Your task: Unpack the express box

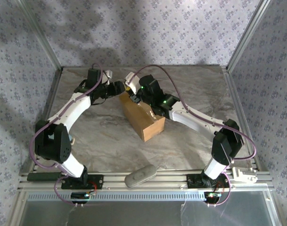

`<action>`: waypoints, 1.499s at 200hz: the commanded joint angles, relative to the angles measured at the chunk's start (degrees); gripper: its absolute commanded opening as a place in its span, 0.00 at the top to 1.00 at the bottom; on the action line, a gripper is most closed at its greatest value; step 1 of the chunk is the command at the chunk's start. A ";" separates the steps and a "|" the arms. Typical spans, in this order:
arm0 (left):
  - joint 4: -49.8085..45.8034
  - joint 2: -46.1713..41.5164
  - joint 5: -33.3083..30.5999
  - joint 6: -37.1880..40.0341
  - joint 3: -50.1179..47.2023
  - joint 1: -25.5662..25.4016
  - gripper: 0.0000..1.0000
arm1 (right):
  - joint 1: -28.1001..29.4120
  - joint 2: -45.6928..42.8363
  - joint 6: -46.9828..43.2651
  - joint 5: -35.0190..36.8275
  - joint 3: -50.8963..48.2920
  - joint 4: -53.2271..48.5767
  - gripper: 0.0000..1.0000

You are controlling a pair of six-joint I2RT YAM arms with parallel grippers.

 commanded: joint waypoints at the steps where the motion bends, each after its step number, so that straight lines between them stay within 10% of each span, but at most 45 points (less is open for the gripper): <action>1: 3.43 1.56 4.38 1.35 0.71 0.03 0.35 | -0.32 -1.39 1.49 -1.12 -0.79 -3.02 1.00; 300: -2.98 7.88 4.61 0.57 -1.62 0.12 0.48 | 2.81 -4.63 0.02 5.29 -4.79 -2.15 1.00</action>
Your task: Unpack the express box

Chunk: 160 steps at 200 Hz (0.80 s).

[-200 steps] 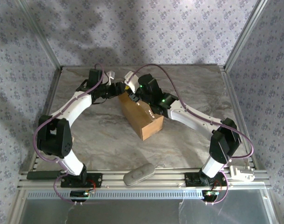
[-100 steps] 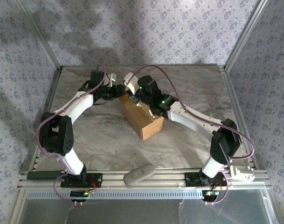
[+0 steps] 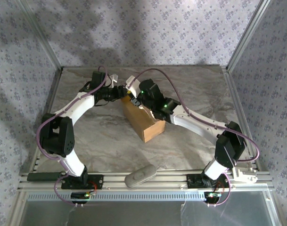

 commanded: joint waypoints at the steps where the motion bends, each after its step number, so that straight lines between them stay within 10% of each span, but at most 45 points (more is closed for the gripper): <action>1: -5.01 2.85 -3.64 -0.34 -0.54 0.23 0.48 | 0.78 -2.06 0.71 1.06 -1.02 -3.04 1.00; 160: -6.63 4.53 -4.73 -2.47 0.17 0.24 0.51 | 1.68 -4.40 4.74 2.51 -3.31 -5.51 1.00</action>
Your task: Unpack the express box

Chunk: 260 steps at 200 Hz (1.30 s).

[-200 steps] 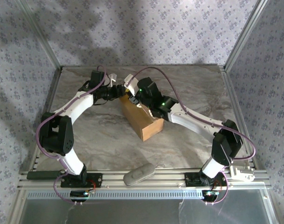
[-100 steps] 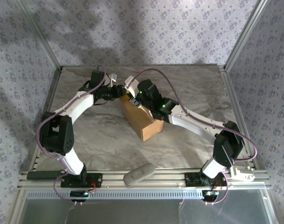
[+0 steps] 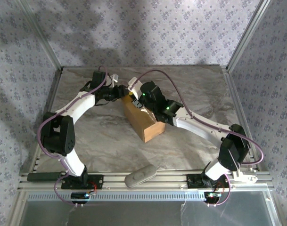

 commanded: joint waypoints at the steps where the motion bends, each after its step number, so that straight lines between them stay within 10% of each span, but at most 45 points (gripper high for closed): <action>1: -6.64 3.32 -5.59 -0.35 -0.70 0.30 0.51 | 0.81 -1.49 2.13 0.28 -1.22 -3.77 1.00; 260: -8.95 4.64 -7.38 -1.02 0.22 0.39 0.55 | 3.69 -5.93 5.83 2.96 -4.07 -7.40 1.00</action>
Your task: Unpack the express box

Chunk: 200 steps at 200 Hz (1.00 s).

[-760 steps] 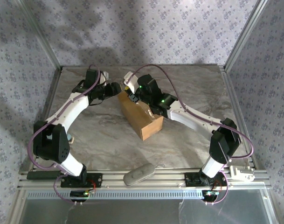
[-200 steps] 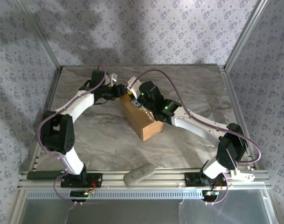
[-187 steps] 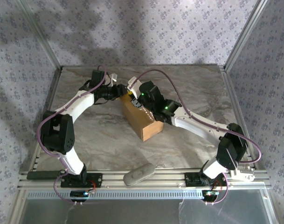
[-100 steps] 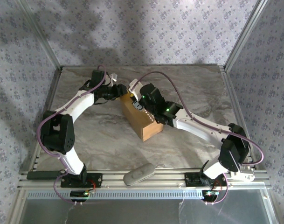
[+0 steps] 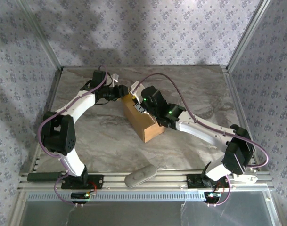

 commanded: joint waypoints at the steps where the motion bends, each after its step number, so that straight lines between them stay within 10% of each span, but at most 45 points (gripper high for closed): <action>1: -7.46 4.05 -7.71 -0.67 -0.91 0.36 0.55 | 1.67 -2.47 2.10 -1.00 -0.88 -4.43 1.00; 200: -8.40 4.76 -8.85 -1.72 -0.80 0.36 0.59 | 1.60 -4.98 10.07 -1.89 -3.33 -7.74 1.00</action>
